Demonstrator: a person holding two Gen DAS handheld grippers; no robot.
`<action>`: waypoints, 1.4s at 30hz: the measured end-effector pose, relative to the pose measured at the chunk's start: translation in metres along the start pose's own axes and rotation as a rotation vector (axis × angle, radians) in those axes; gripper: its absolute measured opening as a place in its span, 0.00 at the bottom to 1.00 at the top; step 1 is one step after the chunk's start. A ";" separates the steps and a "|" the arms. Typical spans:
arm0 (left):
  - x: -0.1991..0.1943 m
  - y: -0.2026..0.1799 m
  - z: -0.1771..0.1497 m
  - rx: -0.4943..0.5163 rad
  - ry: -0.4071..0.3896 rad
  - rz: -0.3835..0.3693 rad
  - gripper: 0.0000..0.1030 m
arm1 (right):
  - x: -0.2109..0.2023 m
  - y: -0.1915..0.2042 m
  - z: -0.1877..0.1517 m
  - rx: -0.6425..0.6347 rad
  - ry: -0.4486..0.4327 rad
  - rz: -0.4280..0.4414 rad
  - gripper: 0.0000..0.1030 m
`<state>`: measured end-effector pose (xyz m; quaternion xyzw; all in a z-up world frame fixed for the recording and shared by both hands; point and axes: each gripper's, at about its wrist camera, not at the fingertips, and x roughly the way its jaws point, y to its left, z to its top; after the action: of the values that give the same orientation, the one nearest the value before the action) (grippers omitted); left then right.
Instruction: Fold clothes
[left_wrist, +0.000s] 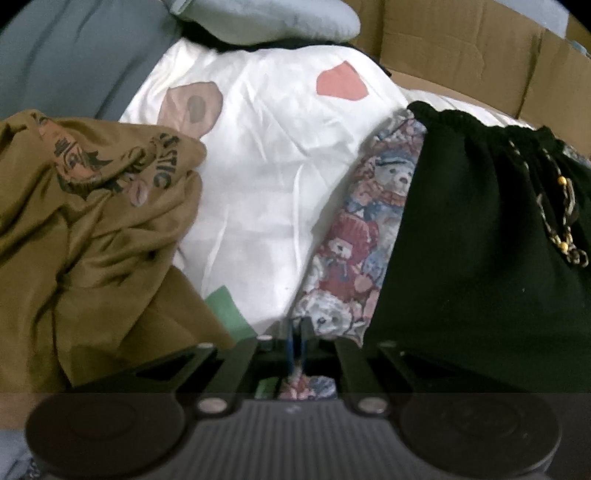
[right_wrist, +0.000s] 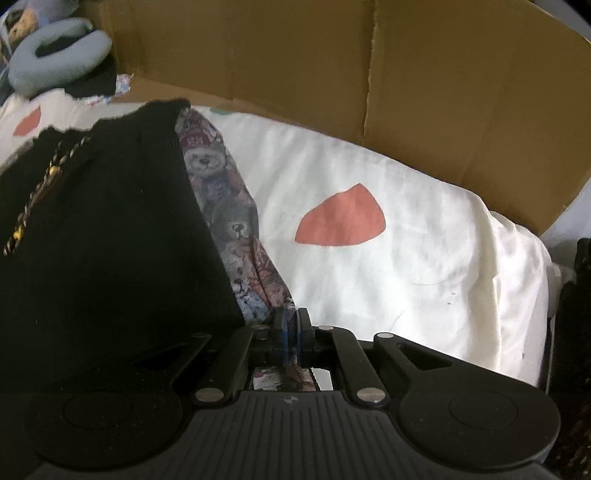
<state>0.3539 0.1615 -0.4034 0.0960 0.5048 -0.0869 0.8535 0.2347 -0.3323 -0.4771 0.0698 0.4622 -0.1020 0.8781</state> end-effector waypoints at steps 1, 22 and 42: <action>0.000 0.000 0.000 -0.002 -0.001 -0.005 0.05 | -0.003 -0.005 0.000 0.033 -0.013 0.030 0.05; -0.001 0.002 -0.003 -0.020 -0.006 -0.029 0.05 | 0.004 -0.015 -0.002 0.136 -0.017 0.102 0.06; -0.002 0.002 -0.003 -0.006 -0.008 -0.032 0.05 | -0.005 -0.012 0.000 0.074 -0.025 0.133 0.07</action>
<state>0.3508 0.1639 -0.4035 0.0851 0.5031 -0.0995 0.8542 0.2285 -0.3431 -0.4732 0.1317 0.4412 -0.0612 0.8856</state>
